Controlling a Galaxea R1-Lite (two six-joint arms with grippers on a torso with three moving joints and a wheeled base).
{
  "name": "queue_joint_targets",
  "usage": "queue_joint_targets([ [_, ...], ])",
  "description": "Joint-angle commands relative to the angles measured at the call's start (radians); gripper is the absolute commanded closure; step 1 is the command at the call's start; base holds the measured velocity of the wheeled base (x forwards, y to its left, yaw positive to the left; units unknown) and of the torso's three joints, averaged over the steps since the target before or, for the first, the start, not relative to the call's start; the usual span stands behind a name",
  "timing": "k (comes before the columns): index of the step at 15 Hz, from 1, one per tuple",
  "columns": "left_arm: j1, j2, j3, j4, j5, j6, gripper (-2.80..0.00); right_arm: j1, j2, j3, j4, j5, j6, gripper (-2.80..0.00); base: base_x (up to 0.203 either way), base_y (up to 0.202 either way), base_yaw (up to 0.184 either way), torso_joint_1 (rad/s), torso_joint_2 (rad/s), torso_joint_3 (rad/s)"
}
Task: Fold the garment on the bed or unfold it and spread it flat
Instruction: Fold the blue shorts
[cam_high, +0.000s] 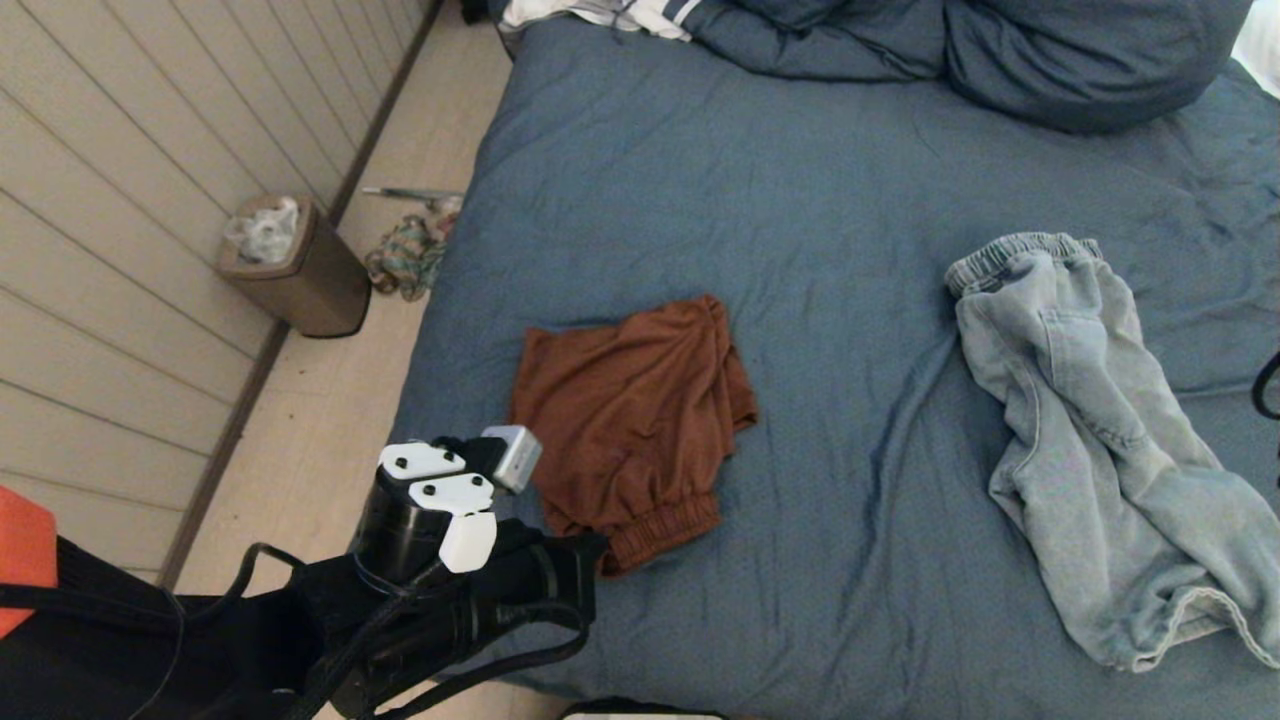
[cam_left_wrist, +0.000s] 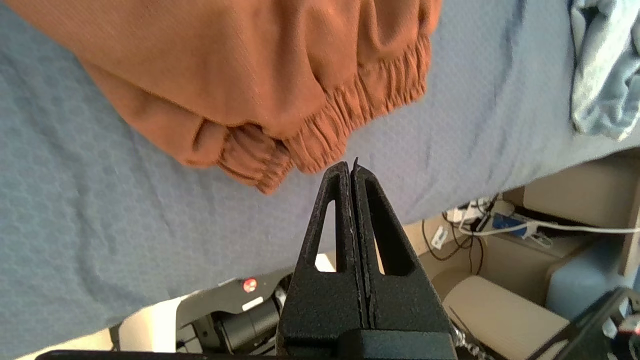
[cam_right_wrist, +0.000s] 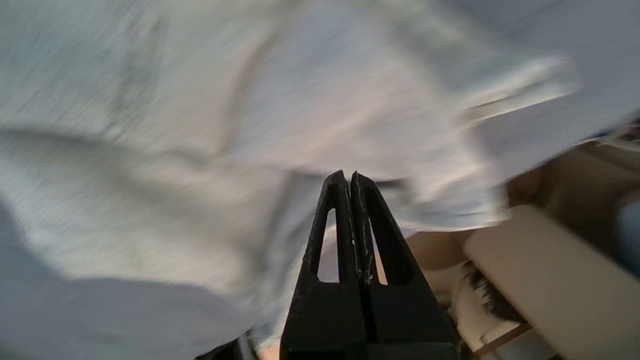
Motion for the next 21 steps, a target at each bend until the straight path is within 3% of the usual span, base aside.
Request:
queue_joint_targets([
  [1, -0.003, -0.002, 0.005, -0.005, 0.000, -0.006, 0.00, -0.095, 0.002, -0.015, 0.009, 0.000, -0.038, 0.00, 0.000, 0.000, 0.000, 0.000, 0.00, 0.000],
  [6, -0.013, 0.015, 0.011, -0.004, -0.036, -0.024, 0.00, -0.288, 0.101, 0.032, 0.004, 0.000, -0.177, 0.00, 0.000, 0.000, 0.000, 0.000, 0.00, 0.000],
  [7, -0.014, 0.016, 0.011, -0.004, -0.040, -0.027, 0.00, -0.331, 0.131, 0.034, 0.003, 0.000, -0.203, -2.80, 0.000, 0.000, 0.000, 0.000, 0.00, 0.000],
  [10, -0.025, 0.024, 0.012, -0.004, -0.043, -0.030, 0.00, -0.425, 0.213, 0.047, -0.059, 0.001, -0.288, -2.80, 0.000, 0.000, 0.000, 0.000, 0.00, 0.000],
  [14, -0.035, 0.037, 0.009, -0.005, -0.043, -0.037, 0.00, -0.422, 0.273, 0.113, -0.126, 0.010, -0.339, -2.80, 0.000, 0.000, 0.000, 0.000, 0.00, 0.000],
  [15, -0.035, 0.043, 0.009, -0.005, -0.043, -0.036, 0.00, -0.416, 0.275, 0.120, -0.128, 0.048, -0.343, -2.80, 0.000, 0.000, 0.000, 0.000, 0.00, 0.000],
  [18, -0.035, 0.052, 0.006, -0.005, -0.042, -0.035, 0.00, -0.399, 0.281, 0.117, -0.128, 0.325, -0.364, -2.80, 0.000, 0.000, 0.000, 0.000, 0.00, 0.000],
  [21, -0.035, 0.075, 0.003, -0.008, -0.039, -0.036, 0.00, -0.382, 0.282, 0.115, -0.155, 0.382, -0.383, -2.80, 0.000, 0.000, 0.000, 0.000, 0.00, 0.000],
])
